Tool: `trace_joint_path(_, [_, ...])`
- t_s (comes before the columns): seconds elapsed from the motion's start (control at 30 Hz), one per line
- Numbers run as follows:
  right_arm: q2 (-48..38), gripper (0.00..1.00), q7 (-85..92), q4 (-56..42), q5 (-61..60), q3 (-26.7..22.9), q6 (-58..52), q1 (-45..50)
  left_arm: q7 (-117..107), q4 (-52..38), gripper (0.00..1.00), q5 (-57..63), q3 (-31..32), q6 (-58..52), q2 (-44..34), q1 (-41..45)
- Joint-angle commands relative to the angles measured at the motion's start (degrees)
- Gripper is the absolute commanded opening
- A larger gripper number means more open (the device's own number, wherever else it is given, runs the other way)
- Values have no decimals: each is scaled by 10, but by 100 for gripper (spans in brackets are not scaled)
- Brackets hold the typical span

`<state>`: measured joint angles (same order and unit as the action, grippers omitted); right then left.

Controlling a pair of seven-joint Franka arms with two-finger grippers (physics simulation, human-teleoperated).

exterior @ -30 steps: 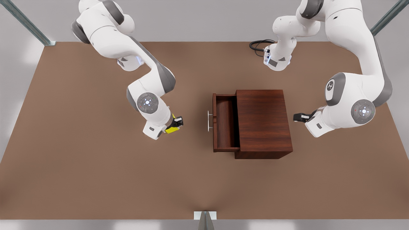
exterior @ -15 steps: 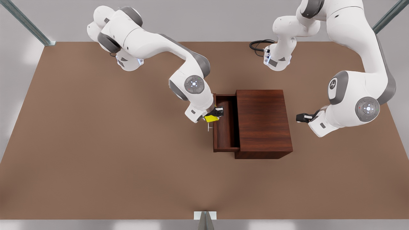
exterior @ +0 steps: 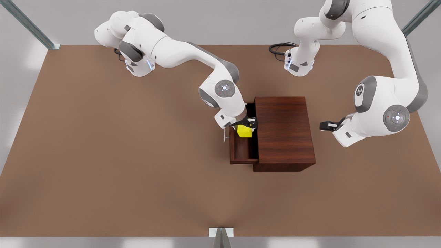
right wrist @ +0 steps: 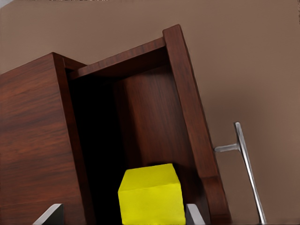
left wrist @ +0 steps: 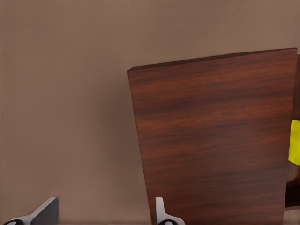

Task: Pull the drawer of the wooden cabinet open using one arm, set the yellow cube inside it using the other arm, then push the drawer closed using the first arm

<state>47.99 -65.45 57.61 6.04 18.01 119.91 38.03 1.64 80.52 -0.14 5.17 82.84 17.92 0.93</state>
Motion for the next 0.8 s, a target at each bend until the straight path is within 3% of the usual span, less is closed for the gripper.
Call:
trace_joint_path(0.0, [-1, 100, -130, 0, 1, 0, 8, -1, -2, 0, 100, 0, 0, 0, -1, 0])
trace_joint_path(0.1, [-28, 100, -88, 0, 2, 6, -63, -40, -18, -1, 100, 0, 2, 1, 0, 5])
trace_joint_path(0.2, [-98, 100, 104, 1, -8, 51, -314, -230, -222, -3, 100, 0, 2, 45, 21, 113])
trace_joint_path(0.3, [-135, 100, 389, 3, 2, 49, -447, -422, -296, -13, 100, 35, 2, 64, 30, 188])
trace_joint_path(0.37, [-143, 100, 535, 28, 35, 53, -438, -501, -332, -71, 100, 58, 2, 65, 68, 244])
trace_joint_path(0.43, [-273, 100, 582, 297, 43, 53, -240, -577, -436, -109, 100, 92, 2, 113, 123, 320])
trace_joint_path(0.5, [-350, 100, 621, 431, 2, 50, -142, -609, -487, -118, 100, 88, 4, 167, 138, 367])
trace_joint_path(0.57, [-367, 100, 683, 419, -17, 44, -158, -640, -611, -170, 100, 94, 0, 191, 200, 439])
trace_joint_path(0.67, [-366, 100, 653, 392, -15, 49, -197, -624, -681, -181, 100, 95, -3, 285, 240, 475])
trace_joint_path(0.77, [-354, 100, 631, 365, -13, 47, -207, -619, -723, -176, 100, 169, -4, 257, 268, 520])
